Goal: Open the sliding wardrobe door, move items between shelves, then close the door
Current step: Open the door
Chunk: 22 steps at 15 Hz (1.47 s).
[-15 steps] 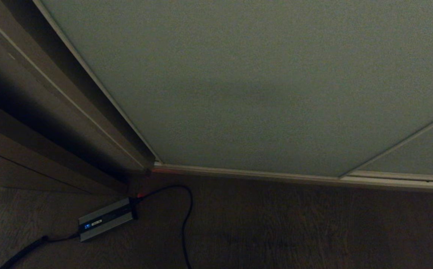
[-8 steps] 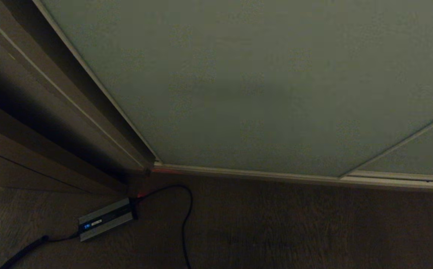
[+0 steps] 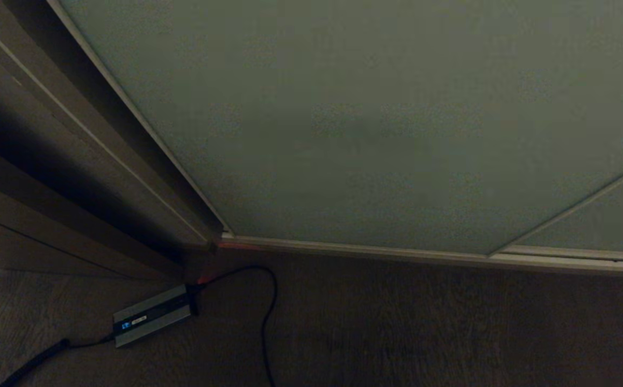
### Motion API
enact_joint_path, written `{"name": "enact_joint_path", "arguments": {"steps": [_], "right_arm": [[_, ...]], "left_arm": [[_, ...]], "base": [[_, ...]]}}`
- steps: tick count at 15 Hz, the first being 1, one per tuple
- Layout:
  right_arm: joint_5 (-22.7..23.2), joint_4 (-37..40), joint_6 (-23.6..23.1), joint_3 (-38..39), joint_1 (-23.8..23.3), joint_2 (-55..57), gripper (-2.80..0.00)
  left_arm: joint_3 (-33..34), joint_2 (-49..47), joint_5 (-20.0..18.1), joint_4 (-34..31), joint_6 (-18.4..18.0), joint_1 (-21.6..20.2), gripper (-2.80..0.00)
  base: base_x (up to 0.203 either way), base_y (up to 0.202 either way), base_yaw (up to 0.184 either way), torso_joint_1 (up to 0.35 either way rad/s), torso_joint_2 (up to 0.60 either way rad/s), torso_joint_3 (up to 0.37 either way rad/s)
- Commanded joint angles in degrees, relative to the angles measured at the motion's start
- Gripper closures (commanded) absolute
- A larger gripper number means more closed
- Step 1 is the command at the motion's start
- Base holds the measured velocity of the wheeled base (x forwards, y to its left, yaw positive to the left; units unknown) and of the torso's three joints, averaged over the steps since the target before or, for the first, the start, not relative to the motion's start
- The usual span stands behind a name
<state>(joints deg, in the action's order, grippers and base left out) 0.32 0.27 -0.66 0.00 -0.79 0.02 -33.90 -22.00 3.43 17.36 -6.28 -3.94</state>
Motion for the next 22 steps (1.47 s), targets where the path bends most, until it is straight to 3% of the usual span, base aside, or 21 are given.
{"name": "enact_joint_path", "arguments": {"steps": [1,5,9,11,16,22], "right_arm": [[0.0,0.0,0.0,0.2,0.0,0.0,0.00],[0.0,0.0,0.0,0.2,0.0,0.0,0.00],[0.0,0.0,0.0,0.2,0.0,0.0,0.00],[0.0,0.0,0.0,0.2,0.0,0.1,0.00],[0.0,0.0,0.0,0.2,0.0,0.1,0.00],[0.0,0.0,0.0,0.3,0.0,0.1,0.00]], "left_arm": [[-7.8,-15.7,0.7,11.3,0.9,-4.1,0.00],[-11.7,-29.3,1.2,31.8,2.8,-6.9,0.00],[-13.8,-33.8,-0.4,37.6,5.0,-6.6,0.00],[-14.0,-35.6,-2.9,38.5,5.5,-6.5,0.00],[-19.9,-41.8,-3.3,37.5,7.1,-5.9,0.00],[-27.2,-48.0,-5.0,31.5,9.4,-3.5,0.00]], "base": [[0.000,0.000,0.000,0.000,0.00,0.000],[0.000,0.000,0.000,0.000,0.00,0.000],[0.000,0.000,0.000,0.000,0.00,0.000],[0.000,0.000,0.000,0.000,0.00,0.000],[0.000,0.000,0.000,0.000,0.00,0.000],[0.000,0.000,0.000,0.000,0.00,0.000]]}}
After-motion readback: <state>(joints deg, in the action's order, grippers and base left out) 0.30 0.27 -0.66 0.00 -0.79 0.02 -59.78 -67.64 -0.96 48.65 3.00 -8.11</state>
